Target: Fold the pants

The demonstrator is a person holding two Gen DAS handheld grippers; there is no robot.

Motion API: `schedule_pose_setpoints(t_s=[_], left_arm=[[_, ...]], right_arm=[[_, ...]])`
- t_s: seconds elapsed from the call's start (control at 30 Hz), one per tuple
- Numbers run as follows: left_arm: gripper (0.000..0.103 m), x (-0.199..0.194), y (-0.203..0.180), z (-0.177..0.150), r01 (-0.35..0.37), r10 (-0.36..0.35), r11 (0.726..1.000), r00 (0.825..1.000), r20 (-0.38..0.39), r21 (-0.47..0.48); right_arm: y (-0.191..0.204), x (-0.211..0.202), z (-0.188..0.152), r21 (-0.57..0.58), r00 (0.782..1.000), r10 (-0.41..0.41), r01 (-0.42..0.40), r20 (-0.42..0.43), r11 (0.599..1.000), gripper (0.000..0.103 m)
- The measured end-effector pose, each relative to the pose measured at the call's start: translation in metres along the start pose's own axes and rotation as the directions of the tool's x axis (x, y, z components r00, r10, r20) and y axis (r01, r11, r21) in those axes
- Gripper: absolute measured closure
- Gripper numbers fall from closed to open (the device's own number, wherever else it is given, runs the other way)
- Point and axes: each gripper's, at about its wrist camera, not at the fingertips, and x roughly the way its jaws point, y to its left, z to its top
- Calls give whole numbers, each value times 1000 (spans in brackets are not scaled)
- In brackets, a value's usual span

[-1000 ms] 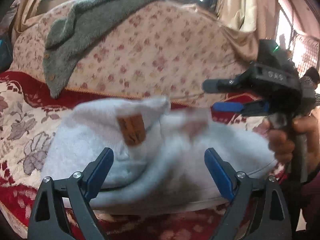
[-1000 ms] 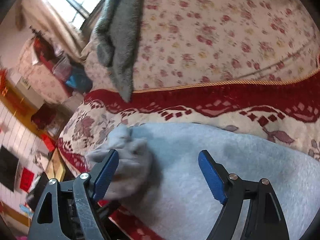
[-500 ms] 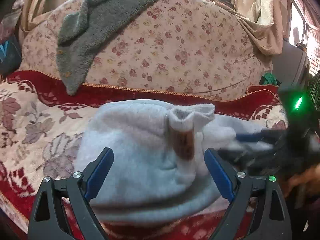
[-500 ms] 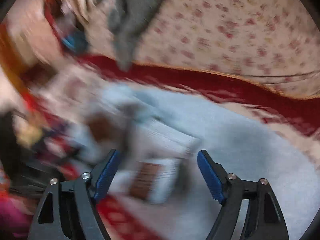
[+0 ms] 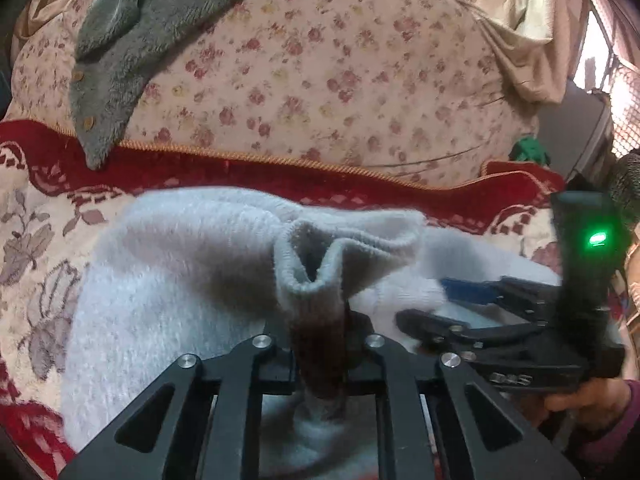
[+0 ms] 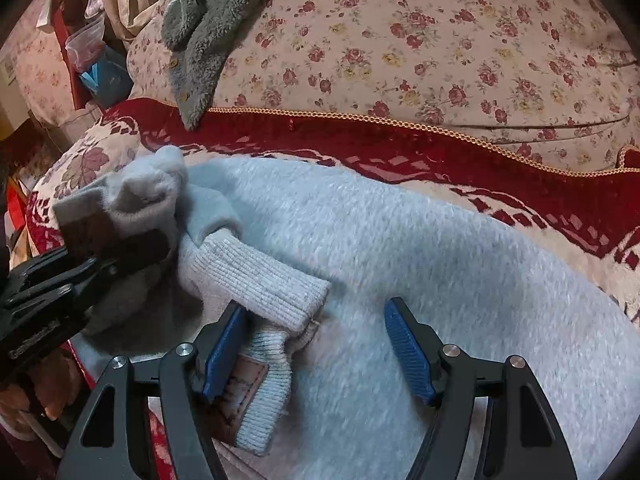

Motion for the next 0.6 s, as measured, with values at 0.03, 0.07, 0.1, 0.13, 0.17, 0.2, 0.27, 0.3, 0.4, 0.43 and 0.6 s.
schedule_pose_setpoints(t_s=[0.03, 0.07, 0.1, 0.13, 0.17, 0.2, 0.27, 0.3, 0.4, 0.43, 0.6], left_arm=[[91, -9, -5, 3, 12, -13, 1000, 1000, 17, 7], [91, -16, -8, 6, 20, -21, 1000, 999, 30, 17], [91, -23, -13, 8, 25, -27, 999, 999, 47, 32], [91, -28, -17, 10, 28, -30, 999, 998, 53, 42], [91, -29, -20, 12, 46, -47, 998, 998, 45, 44], [91, -27, -21, 12, 66, -67, 997, 997, 34, 35], [91, -16, -27, 8, 61, -62, 998, 998, 15, 31], [91, -9, -29, 5, 48, -48, 998, 999, 8, 35], [90, 12, -32, -9, 52, -52, 999, 998, -25, 2], [89, 18, -34, -15, 47, -47, 999, 999, -27, 3], [28, 8, -38, -28, 143, -143, 990, 990, 2, -7]], right_arm=[[-2, 1, 0, 2, 1000, 9, -9, -2, 1000, 27], [-3, 1, 1, 6, 1000, 17, -17, -4, 1000, 27], [-5, 1, 1, 15, 1000, 27, -27, -4, 1000, 27], [-8, 0, 0, 26, 999, 36, -36, -4, 999, 27], [-11, -3, 0, 39, 999, 42, -42, -3, 998, 27], [-15, -7, -1, 58, 999, 44, -44, 1, 997, 27], [-26, -16, -2, 104, 999, 36, -37, 10, 994, 27], [-31, -19, -2, 123, 999, 31, -32, 11, 992, 27], [-47, -32, 0, 175, 1000, -8, 4, 22, 985, 27], [-50, -36, 1, 179, 999, -20, 15, 27, 984, 27], [-47, -52, 8, 174, 998, 8, -20, 69, 984, 26]])
